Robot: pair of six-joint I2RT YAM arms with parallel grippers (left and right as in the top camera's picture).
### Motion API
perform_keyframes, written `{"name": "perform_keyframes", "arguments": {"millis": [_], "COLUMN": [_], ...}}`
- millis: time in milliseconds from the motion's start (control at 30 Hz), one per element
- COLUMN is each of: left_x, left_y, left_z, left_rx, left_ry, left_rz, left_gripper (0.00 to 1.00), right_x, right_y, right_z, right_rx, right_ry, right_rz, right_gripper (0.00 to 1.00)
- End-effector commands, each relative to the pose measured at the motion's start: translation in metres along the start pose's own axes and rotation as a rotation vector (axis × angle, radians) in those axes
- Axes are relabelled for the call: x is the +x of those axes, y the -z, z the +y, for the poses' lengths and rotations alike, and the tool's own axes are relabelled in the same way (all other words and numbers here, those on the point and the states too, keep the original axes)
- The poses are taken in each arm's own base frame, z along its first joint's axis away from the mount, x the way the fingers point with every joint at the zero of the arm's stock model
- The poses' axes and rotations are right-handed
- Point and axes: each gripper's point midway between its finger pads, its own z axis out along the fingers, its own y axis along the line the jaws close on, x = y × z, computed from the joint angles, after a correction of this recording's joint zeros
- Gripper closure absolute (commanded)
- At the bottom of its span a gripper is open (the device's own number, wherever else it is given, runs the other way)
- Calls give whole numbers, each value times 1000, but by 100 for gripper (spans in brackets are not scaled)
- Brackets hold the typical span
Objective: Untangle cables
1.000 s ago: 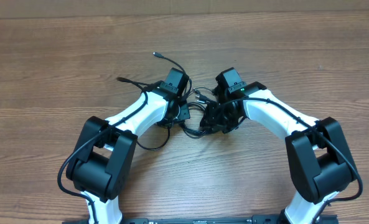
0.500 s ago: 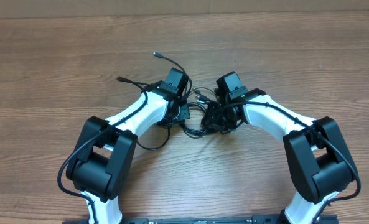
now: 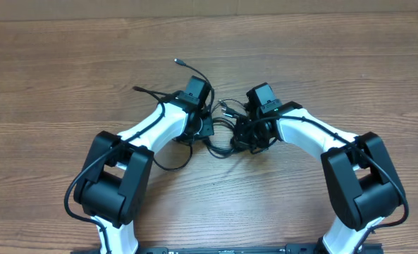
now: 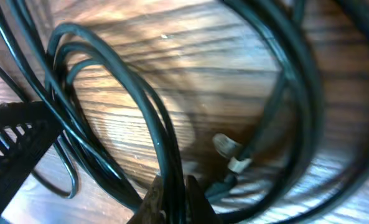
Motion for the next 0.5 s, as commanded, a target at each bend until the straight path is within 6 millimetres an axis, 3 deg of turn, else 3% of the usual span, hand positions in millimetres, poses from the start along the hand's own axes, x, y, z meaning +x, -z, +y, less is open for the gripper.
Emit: {"name": "perform_keyframes", "arguments": {"millis": [0,233,467], "left_x": [7,-2,-14], "left_y": [-12,-3,0], "left_z": [25,45,72], "left_rx": [-47,-67,-129], "left_ry": [-50,-86,-61], "left_rz": [82,98,75], "left_gripper": [86,85,85], "right_x": [-3,-8,1], "right_y": [8,18,20], "right_z": [-4,-1,-2], "right_rx": [-53,-154,-172], "right_ry": [-40,-82,25], "right_rz": [26,57,91], "right_gripper": [96,96,96]}}
